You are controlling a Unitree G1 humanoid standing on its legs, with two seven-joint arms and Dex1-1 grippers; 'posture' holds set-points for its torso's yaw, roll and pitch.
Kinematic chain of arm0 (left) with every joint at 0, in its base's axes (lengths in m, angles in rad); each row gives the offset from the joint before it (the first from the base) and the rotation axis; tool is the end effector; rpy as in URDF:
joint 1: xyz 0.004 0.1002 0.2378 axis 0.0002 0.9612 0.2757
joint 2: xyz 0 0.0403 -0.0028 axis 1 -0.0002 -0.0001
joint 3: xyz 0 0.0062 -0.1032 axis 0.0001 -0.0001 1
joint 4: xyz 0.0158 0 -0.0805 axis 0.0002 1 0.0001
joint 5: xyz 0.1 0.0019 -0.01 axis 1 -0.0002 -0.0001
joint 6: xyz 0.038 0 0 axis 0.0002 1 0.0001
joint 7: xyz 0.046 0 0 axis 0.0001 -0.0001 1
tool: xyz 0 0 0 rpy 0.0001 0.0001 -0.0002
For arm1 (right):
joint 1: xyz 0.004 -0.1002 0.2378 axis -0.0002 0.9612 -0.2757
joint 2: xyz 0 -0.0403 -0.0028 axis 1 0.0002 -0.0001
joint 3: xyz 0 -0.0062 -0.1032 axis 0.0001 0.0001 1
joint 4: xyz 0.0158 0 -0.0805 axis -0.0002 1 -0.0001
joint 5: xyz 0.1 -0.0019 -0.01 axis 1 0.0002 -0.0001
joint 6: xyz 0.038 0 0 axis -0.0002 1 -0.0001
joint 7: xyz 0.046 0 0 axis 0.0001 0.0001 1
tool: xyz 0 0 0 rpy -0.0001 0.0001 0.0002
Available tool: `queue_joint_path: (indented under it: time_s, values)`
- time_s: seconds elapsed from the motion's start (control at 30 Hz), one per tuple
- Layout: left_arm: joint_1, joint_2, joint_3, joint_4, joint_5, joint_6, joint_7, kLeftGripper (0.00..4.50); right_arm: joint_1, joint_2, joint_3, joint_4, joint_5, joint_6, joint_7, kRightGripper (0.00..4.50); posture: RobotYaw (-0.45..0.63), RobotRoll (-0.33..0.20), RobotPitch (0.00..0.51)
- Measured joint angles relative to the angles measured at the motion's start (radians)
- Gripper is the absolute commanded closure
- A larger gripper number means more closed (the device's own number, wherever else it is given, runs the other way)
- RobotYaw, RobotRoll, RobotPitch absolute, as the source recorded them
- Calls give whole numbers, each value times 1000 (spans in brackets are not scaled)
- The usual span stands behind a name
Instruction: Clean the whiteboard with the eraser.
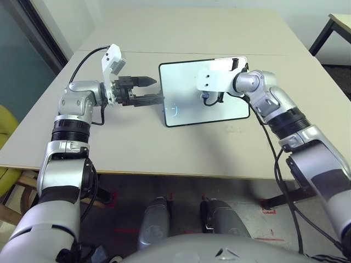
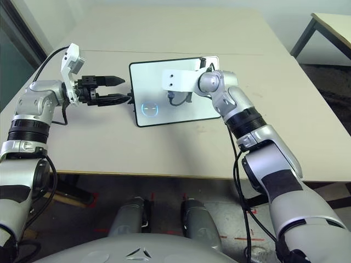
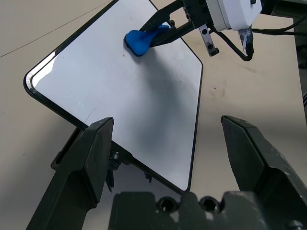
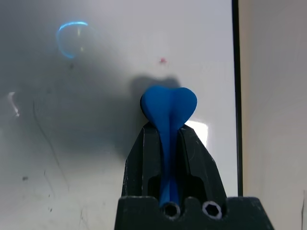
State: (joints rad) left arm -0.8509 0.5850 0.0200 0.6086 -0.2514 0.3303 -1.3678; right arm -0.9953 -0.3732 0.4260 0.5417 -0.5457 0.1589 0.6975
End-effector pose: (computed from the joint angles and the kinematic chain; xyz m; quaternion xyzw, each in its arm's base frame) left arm 0.3326 0.2566 0.1915 0.0717 0.0813 -0.5540 0.8254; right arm 0.3469 -0.1201 0.2009 -0.5738 0.0388 0.3236 0.7514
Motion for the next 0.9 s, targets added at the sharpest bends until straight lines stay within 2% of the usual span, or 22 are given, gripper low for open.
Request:
queue_joint_path:
  time_s: [0.57, 0.7, 0.9]
  values:
    - [-1, -3, 0, 4, 0, -6, 4, 0, -22, 64, 7, 26, -9, -12, -15, 4271, 151, 0, 61]
    - [-1, -4, 0, 9, 0, -8, 4, 0, -23, 48, 7, 40, -9, -29, -19, 4272, 149, 0, 59]
    - [-2, -5, 0, 31, 0, -16, 4, 0, -20, -26, 2, 55, -9, -49, -21, 4273, 145, 0, 60]
